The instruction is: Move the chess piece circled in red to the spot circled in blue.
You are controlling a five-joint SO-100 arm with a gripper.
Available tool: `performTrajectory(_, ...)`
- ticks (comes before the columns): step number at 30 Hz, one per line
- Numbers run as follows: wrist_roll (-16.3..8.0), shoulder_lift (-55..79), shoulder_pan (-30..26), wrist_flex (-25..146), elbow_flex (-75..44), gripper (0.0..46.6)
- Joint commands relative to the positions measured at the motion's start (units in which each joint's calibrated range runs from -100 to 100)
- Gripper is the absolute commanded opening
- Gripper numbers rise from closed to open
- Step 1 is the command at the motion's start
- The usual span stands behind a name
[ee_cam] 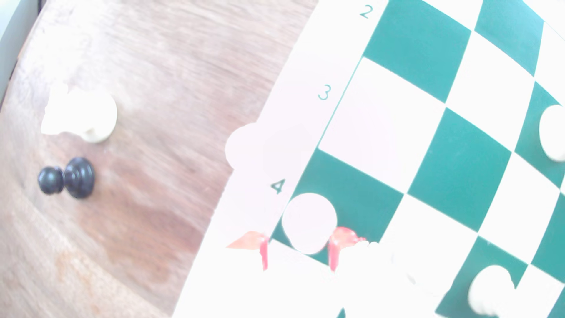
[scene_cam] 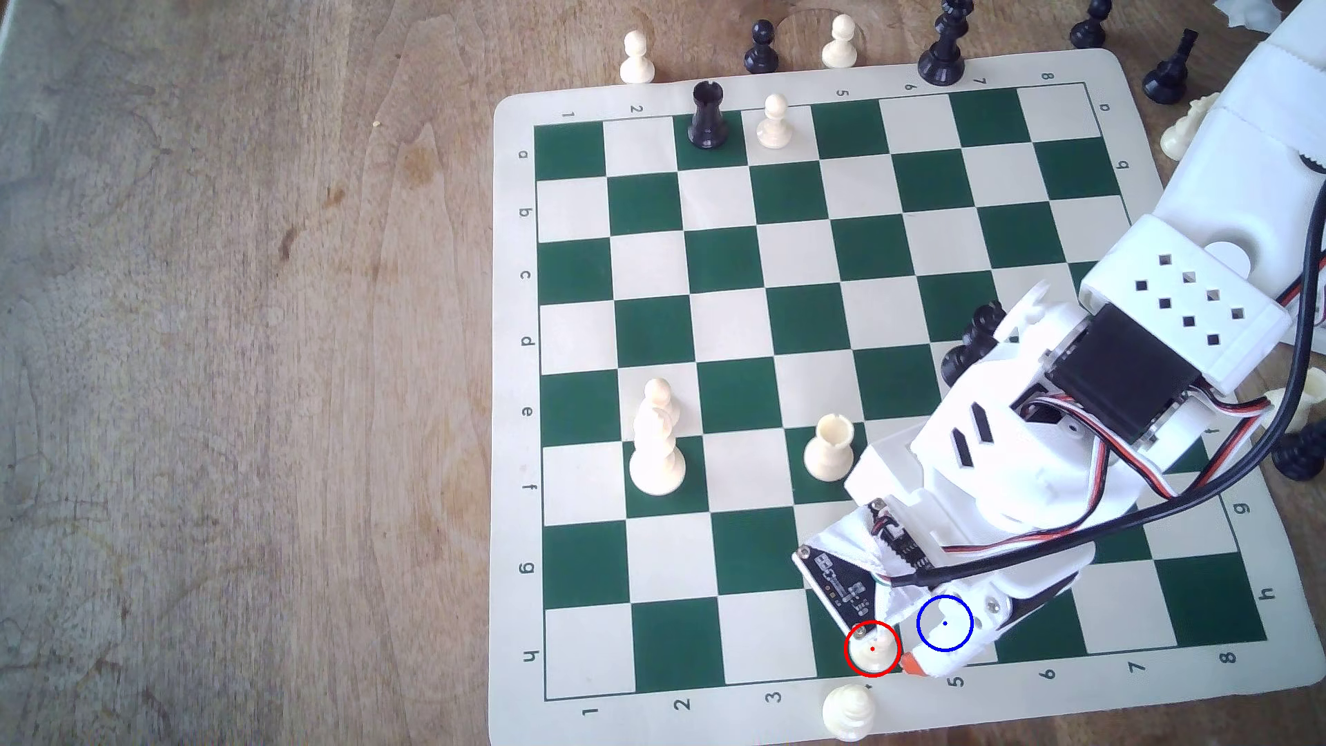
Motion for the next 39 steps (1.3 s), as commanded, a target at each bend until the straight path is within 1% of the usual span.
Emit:
performTrajectory(1,-0.1,-2.0,0.1,-0.3,-5.0,11.5)
performTrajectory(21,-0.3,-0.8,-0.3,-1.4,-4.4,10.5)
performTrajectory(22,-0.3,-0.8,-0.3,-1.4,-4.4,9.9)
performTrajectory(25,-0.1,-0.9,-0.5,-1.0,-4.6,1.8)
performTrajectory(26,0.0,-0.9,-0.5,-0.9,-4.8,0.2)
performTrajectory(35,-0.5,-2.8,-0.7,-0.2,-5.4,0.2)
performTrajectory(39,-0.6,-5.7,-0.3,6.2,-11.4,0.2)
